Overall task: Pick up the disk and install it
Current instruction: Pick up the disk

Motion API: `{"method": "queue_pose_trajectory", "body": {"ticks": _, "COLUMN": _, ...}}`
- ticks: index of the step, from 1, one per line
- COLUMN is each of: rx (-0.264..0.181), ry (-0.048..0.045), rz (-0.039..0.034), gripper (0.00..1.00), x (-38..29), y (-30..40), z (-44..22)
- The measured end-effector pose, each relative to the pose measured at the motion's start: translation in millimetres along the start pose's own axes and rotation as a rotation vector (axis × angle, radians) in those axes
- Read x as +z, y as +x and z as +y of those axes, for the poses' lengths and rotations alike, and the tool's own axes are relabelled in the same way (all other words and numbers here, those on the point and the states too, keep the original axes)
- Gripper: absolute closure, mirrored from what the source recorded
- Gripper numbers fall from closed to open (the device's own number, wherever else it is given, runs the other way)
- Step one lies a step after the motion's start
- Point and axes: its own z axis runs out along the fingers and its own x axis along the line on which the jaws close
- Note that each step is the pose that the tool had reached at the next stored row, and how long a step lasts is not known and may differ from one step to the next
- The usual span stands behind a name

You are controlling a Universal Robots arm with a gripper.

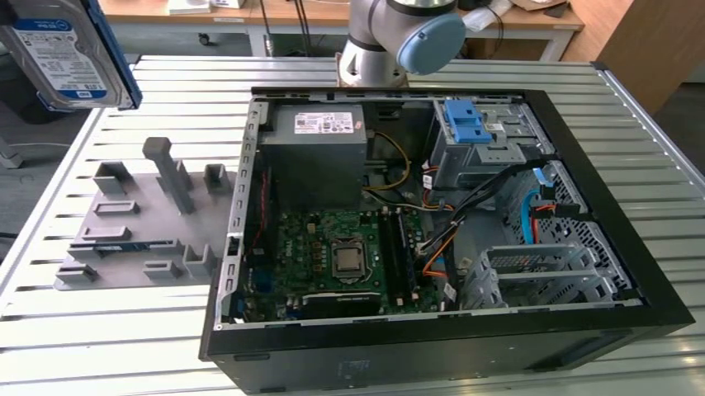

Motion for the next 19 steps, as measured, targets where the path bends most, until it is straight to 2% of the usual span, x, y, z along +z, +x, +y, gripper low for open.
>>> {"method": "queue_pose_trajectory", "body": {"ticks": 19, "rx": 0.000, "ry": 0.0001, "rz": 0.0000, "gripper": 0.64, "x": -23.1, "y": -0.2, "z": 0.1}}
